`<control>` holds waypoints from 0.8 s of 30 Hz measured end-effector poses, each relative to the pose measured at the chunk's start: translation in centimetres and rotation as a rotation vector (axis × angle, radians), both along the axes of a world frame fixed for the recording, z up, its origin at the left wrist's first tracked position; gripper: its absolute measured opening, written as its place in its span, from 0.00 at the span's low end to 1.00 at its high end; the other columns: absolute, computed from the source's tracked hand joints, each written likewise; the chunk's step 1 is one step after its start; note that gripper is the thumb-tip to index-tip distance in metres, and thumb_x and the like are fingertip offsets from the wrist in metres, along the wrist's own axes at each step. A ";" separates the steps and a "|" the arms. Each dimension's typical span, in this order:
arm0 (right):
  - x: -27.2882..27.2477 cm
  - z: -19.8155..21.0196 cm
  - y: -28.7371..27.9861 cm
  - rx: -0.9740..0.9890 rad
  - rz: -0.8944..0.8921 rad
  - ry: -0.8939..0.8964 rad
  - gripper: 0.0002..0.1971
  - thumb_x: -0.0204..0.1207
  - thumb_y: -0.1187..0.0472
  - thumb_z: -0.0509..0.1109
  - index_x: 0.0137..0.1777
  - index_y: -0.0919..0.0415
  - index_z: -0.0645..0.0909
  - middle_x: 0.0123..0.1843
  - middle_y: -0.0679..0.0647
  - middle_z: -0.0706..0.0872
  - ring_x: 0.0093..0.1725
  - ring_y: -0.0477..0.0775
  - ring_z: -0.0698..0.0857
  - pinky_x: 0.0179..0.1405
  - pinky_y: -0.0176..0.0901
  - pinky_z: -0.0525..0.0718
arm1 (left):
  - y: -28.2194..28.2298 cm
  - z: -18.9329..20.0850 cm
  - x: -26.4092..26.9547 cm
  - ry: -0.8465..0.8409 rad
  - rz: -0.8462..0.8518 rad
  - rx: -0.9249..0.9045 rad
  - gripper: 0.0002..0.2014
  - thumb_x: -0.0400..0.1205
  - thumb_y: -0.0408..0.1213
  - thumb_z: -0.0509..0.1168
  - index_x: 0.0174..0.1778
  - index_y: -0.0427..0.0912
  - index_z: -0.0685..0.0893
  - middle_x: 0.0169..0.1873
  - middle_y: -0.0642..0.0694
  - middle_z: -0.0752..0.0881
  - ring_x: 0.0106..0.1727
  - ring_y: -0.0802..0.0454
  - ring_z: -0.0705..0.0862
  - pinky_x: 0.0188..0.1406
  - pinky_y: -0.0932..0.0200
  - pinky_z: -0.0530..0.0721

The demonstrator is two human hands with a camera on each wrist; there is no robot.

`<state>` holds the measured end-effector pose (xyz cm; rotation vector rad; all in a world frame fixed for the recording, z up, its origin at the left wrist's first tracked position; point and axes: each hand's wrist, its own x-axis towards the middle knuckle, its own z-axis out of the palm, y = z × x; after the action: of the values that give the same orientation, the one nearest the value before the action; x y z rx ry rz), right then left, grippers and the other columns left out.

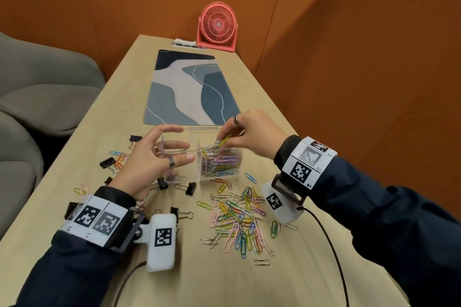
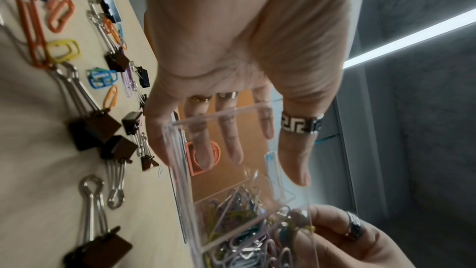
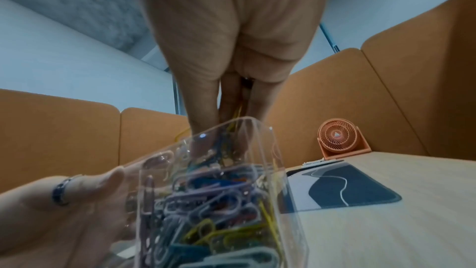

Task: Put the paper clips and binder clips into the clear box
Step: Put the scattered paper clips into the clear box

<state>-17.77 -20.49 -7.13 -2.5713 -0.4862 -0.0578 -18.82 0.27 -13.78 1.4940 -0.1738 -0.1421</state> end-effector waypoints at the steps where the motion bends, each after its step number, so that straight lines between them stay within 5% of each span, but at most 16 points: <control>1: -0.1 -0.2 -0.1 0.023 0.004 0.000 0.08 0.68 0.64 0.79 0.47 0.60 0.89 0.37 0.44 0.87 0.36 0.40 0.84 0.44 0.26 0.82 | 0.0 0.0 0.0 0.001 -0.002 -0.003 0.28 0.59 0.35 0.77 0.55 0.55 0.81 0.51 0.40 0.88 0.49 0.41 0.87 0.52 0.31 0.81; 6: -0.4 0.0 -1.1 0.160 -0.016 -0.089 0.07 0.70 0.63 0.77 0.48 0.58 0.87 0.39 0.45 0.88 0.39 0.38 0.86 0.41 0.20 0.79 | 0.1 -0.2 0.1 0.007 -0.010 -0.021 0.28 0.58 0.35 0.77 0.55 0.55 0.81 0.51 0.40 0.88 0.47 0.42 0.86 0.47 0.38 0.81; 10: -0.9 -0.2 -1.0 -0.045 0.068 -0.082 0.10 0.77 0.54 0.70 0.55 0.53 0.87 0.50 0.47 0.90 0.46 0.41 0.83 0.41 0.21 0.74 | 0.0 -0.1 0.0 0.005 -0.003 -0.020 0.28 0.59 0.34 0.77 0.55 0.55 0.81 0.51 0.39 0.88 0.48 0.41 0.86 0.50 0.36 0.82; 14: -1.3 -1.2 -1.3 -0.330 0.153 -0.116 0.15 0.79 0.48 0.64 0.61 0.49 0.85 0.58 0.44 0.87 0.52 0.46 0.79 0.60 0.42 0.71 | 0.0 0.1 0.0 -0.001 0.013 -0.026 0.28 0.58 0.34 0.76 0.54 0.54 0.81 0.51 0.39 0.88 0.47 0.42 0.87 0.49 0.36 0.83; 18: -1.3 -1.1 -2.3 -0.310 0.145 -0.117 0.14 0.80 0.50 0.64 0.55 0.55 0.88 0.56 0.45 0.88 0.56 0.50 0.82 0.64 0.52 0.74 | 0.0 0.1 -0.1 -0.011 0.002 -0.015 0.28 0.59 0.33 0.76 0.55 0.55 0.80 0.52 0.38 0.87 0.47 0.43 0.87 0.50 0.33 0.83; 20: -1.6 -1.0 -2.6 -0.284 0.130 -0.118 0.13 0.80 0.52 0.64 0.54 0.55 0.88 0.55 0.46 0.88 0.56 0.50 0.81 0.63 0.48 0.74 | -0.1 0.2 -0.2 -0.013 -0.011 -0.010 0.28 0.60 0.33 0.76 0.55 0.54 0.80 0.52 0.39 0.88 0.48 0.42 0.87 0.51 0.33 0.82; 24: -2.3 -1.1 -3.6 -0.006 -0.026 -0.202 0.10 0.80 0.53 0.65 0.52 0.55 0.86 0.51 0.47 0.87 0.50 0.43 0.81 0.49 0.26 0.73 | 0.0 0.0 0.0 -0.009 0.006 -0.038 0.28 0.59 0.34 0.76 0.54 0.55 0.80 0.51 0.39 0.87 0.48 0.43 0.86 0.44 0.45 0.83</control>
<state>-20.07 -24.06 -8.27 -2.5906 -0.5275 -0.3278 -18.81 0.29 -13.78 1.4570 -0.1784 -0.1263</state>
